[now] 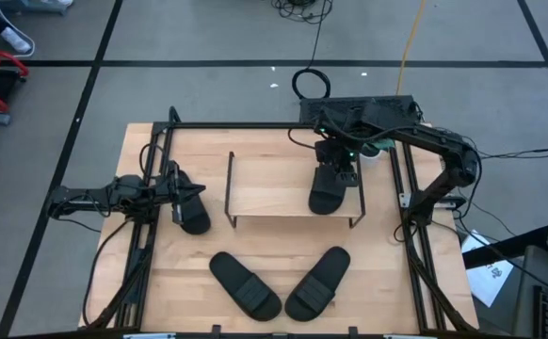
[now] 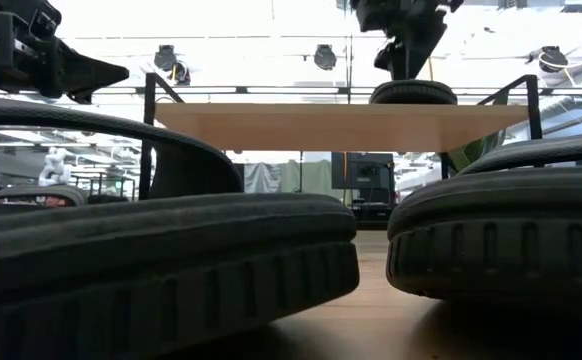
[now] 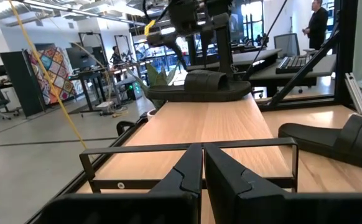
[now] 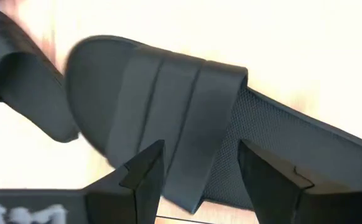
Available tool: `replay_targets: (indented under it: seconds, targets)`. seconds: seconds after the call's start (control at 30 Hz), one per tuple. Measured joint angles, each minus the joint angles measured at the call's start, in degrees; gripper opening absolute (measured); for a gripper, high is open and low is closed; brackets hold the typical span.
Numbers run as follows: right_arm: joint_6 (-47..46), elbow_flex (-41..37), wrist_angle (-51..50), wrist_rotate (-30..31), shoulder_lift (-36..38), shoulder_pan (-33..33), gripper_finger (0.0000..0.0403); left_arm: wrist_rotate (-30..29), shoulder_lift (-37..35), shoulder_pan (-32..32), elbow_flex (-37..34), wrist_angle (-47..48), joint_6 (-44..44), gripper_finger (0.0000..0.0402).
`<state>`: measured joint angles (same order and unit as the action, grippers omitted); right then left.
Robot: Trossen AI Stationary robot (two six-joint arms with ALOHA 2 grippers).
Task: Pick and place slides into the shelf
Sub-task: Put the black slide on the shelf, then adjust the shelf on the table
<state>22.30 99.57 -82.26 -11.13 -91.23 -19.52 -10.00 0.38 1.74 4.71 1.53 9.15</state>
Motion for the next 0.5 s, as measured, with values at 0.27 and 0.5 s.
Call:
replay_targets:
  seconds: [0.27,0.5]
  targets:
    - [-4.0,0.0,-2.4,7.2,7.9,1.3,0.0169,0.0,0.0,0.0,0.0,0.0,-0.1,0.0021]
    - [-14.5,-4.8,-4.2,14.0,17.4,3.1,0.0037,0.0,0.0,0.0,0.0,0.0,-0.2,0.0021]
